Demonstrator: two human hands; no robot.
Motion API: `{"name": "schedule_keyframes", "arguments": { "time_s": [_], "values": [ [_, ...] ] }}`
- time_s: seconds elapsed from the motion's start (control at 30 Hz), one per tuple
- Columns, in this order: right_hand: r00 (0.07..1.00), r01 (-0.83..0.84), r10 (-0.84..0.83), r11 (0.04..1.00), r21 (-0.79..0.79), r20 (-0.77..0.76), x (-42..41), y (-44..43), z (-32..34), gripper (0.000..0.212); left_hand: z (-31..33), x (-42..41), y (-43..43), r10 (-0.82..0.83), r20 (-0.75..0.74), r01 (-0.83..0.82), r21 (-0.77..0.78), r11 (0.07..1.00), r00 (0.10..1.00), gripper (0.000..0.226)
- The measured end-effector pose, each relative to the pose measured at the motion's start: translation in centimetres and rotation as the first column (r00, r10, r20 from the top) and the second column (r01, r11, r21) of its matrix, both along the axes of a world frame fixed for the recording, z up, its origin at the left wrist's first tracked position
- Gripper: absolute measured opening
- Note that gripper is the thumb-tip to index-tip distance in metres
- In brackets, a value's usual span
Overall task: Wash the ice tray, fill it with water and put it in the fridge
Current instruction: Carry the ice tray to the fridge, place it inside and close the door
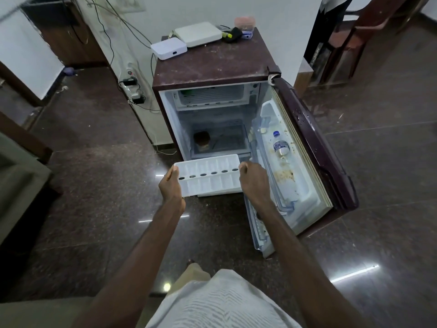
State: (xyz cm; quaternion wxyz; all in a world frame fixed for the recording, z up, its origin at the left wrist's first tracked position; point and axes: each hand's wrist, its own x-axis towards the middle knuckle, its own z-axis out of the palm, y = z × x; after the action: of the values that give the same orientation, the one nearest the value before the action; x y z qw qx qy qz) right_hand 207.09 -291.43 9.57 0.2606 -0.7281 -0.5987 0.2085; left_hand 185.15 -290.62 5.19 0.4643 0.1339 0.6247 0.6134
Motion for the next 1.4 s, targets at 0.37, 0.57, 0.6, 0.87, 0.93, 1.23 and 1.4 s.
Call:
{"name": "schedule_keyframes", "arguments": {
  "time_s": [0.37,0.57,0.6,0.87,0.93,1.23,1.4],
  "values": [
    [0.949,0.139,-0.156,0.987,-0.082,-0.273,-0.1,3.5,-2.4,0.026,-0.9,0.5,3.0,0.002,-0.052,-0.004,-0.045,0.999,0.999,0.030],
    [0.930,0.199,-0.205,0.979,-0.050,-0.306,-0.5,7.5,-4.0,0.026,-1.7,0.0,7.8,0.015,-0.054,-0.021,-0.108,0.994,0.998,0.023],
    [0.931,0.212,-0.213,0.977,-0.037,-0.298,-0.6,8.4,-4.2,0.025,-1.8,0.1,8.7,0.009,-0.043,-0.014,-0.107,0.994,0.999,0.020],
    [0.945,0.255,-0.232,0.964,0.072,-0.229,-1.4,17.0,-5.9,0.021,-4.2,0.0,16.0,-0.026,-0.027,0.024,-0.082,0.996,0.999,0.012],
    [0.946,0.259,-0.236,0.962,0.080,-0.222,-1.7,19.3,-6.3,0.023,-4.8,-0.1,17.9,-0.036,-0.019,0.034,-0.083,0.996,0.999,0.020],
    [0.940,0.276,-0.259,0.960,0.049,-0.223,-2.8,31.7,-8.9,0.030,-6.2,-1.1,29.4,-0.123,-0.111,0.114,-0.084,0.990,0.986,0.038],
    [0.929,0.312,-0.275,0.941,0.127,-0.247,-2.7,37.9,-10.8,0.030,-7.3,-1.0,35.0,-0.119,-0.104,0.121,0.015,0.993,0.987,0.034]
  ]
}}
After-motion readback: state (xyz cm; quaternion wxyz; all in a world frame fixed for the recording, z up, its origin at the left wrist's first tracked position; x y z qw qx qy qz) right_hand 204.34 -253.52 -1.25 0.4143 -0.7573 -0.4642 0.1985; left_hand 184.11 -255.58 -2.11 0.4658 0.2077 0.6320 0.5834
